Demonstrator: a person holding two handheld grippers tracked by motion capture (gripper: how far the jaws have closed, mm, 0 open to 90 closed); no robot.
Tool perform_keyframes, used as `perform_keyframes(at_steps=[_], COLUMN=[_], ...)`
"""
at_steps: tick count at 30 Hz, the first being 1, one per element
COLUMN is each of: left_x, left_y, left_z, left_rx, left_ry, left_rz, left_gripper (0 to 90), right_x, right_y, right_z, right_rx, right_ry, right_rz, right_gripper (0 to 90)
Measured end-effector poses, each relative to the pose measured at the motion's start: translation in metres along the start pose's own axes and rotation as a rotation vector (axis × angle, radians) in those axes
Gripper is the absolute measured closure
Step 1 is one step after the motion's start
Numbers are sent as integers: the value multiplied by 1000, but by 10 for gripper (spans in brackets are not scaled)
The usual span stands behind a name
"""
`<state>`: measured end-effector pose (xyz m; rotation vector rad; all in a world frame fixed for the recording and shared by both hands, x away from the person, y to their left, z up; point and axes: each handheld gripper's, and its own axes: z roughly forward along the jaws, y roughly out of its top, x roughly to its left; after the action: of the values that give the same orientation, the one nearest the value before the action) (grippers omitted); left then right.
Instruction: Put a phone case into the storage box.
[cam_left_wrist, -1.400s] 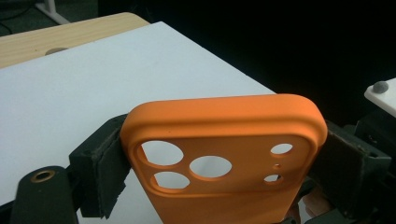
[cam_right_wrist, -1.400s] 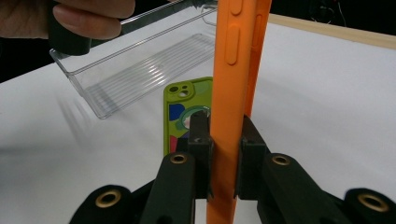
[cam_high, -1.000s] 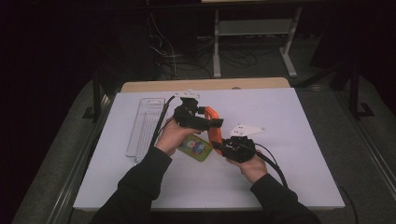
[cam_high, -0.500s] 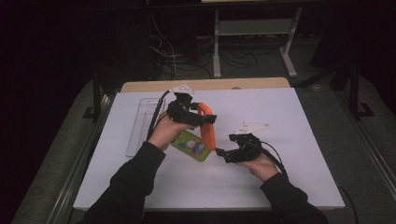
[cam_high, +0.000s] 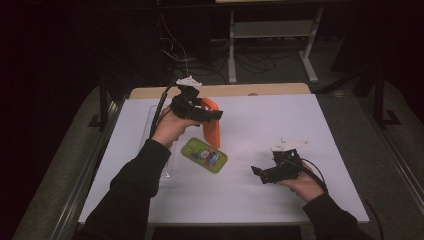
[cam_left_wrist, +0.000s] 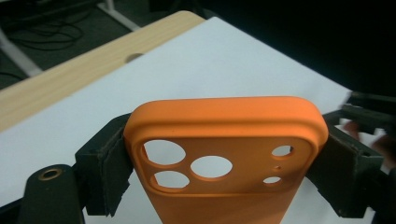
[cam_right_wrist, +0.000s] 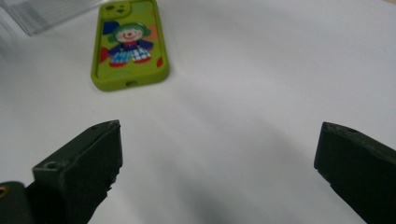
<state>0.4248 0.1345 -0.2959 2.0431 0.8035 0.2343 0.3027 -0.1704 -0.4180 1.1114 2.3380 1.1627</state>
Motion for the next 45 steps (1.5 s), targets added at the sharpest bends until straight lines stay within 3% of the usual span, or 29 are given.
perform_keyframes(at_steps=[11, 19, 27, 35, 45], left_x=[36, 61, 88, 106, 124], left_y=[15, 23, 22, 20, 14], left_z=[-21, -37, -46, -46, -32], left_rx=[-16, -6, 12, 37, 96], left_ry=[151, 276, 407, 535, 666], left_rz=[-54, -85, -145, -207, -262], left_gripper=[158, 157, 157, 157, 153], right_x=[-1, 0, -2, -3, -3], right_y=[-15, -17, -18, -19, -19], right_z=[-5, -3, -1, 0, 0], right_rx=[11, 19, 33, 40, 37], right_ry=[-54, -58, -67, -64, -57], right_rz=[3, 12, 20, 6, -9], right_gripper=[2, 2, 2, 2, 2])
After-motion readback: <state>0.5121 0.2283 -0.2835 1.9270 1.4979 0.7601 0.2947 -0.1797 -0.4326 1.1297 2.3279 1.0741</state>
